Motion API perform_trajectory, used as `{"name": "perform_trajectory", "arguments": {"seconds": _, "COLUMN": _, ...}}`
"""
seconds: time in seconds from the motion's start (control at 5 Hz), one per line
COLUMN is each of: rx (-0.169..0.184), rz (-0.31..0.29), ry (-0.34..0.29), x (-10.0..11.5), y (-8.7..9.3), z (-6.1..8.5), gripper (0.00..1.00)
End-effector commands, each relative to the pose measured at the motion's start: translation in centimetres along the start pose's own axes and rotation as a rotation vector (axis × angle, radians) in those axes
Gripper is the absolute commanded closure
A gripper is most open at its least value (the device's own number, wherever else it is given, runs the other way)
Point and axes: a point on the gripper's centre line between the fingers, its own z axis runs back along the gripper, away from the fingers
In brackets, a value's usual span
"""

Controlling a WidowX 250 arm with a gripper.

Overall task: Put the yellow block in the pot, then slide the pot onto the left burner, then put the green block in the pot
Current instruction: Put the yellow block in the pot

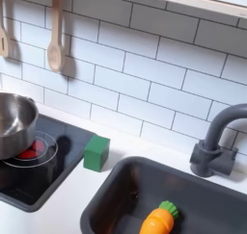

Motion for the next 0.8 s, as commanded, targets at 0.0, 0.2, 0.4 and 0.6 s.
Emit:
{"name": "perform_trajectory", "arguments": {"seconds": 0.0, "rx": 0.016, "rz": -0.011, "ry": 0.02, "x": -0.58, "y": 0.29, "z": -1.07, "gripper": 0.0}}
{"name": "perform_trajectory", "arguments": {"seconds": 0.2, "rx": 0.015, "rz": -0.013, "ry": 0.031, "x": -0.73, "y": 0.15, "z": -1.56, "gripper": 0.0}}
{"name": "perform_trajectory", "arguments": {"seconds": 0.4, "rx": 0.014, "rz": -0.013, "ry": 0.035, "x": -0.82, "y": 0.2, "z": -1.81, "gripper": 0.41}}
{"name": "perform_trajectory", "arguments": {"seconds": 0.6, "rx": 0.015, "rz": -0.006, "ry": 0.033, "x": -0.71, "y": 0.3, "z": -1.87, "gripper": 1.0}}
